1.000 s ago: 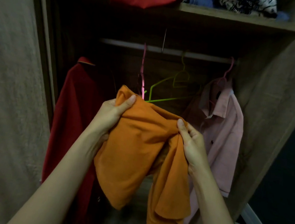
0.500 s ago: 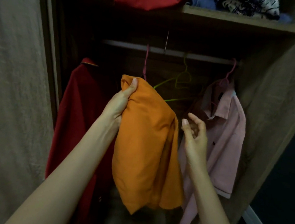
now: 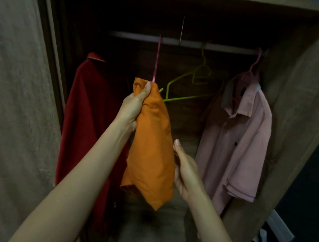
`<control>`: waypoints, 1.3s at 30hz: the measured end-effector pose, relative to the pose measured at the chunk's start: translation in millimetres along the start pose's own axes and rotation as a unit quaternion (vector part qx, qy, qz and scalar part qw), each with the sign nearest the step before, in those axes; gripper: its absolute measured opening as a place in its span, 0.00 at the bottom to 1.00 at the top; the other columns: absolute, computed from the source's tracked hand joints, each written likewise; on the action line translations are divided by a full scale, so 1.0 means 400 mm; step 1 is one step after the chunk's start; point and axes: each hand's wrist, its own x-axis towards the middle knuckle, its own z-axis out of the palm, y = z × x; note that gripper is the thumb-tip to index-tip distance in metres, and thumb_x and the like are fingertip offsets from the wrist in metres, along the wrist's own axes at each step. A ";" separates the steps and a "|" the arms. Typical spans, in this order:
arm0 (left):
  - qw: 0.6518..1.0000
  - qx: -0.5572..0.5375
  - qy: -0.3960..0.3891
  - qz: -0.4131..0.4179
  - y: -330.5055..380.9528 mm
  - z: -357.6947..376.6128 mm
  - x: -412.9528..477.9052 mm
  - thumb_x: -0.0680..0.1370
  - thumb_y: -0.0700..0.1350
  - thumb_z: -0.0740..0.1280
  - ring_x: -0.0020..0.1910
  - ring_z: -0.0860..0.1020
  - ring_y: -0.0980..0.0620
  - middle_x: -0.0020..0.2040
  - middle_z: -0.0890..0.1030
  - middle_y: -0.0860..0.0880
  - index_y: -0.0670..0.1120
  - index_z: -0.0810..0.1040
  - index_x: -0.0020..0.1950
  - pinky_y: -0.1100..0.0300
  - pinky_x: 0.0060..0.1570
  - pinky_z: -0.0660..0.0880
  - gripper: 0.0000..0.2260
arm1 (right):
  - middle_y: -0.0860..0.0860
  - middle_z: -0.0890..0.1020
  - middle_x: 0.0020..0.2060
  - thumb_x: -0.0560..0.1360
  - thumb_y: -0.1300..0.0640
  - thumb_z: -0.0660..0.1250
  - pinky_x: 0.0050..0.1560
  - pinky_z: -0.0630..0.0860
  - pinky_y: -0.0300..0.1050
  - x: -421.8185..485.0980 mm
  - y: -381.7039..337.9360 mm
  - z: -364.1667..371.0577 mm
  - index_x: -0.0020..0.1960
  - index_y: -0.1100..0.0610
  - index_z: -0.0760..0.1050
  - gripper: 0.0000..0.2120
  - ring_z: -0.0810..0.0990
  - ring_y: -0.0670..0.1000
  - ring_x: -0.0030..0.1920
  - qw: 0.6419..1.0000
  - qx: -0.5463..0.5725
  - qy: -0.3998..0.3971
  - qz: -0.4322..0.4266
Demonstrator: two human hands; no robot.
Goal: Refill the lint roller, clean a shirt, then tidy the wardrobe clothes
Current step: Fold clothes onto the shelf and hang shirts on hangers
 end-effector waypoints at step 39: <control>0.919 0.340 -0.163 -0.111 -0.149 -0.154 0.090 0.66 0.64 0.73 0.52 0.83 0.49 0.53 0.84 0.47 0.50 0.76 0.66 0.49 0.53 0.79 0.32 | 0.48 0.78 0.23 0.80 0.71 0.54 0.28 0.67 0.32 -0.019 -0.199 0.083 0.56 0.76 0.73 0.12 0.71 0.39 0.25 0.894 -0.272 -0.088 -0.344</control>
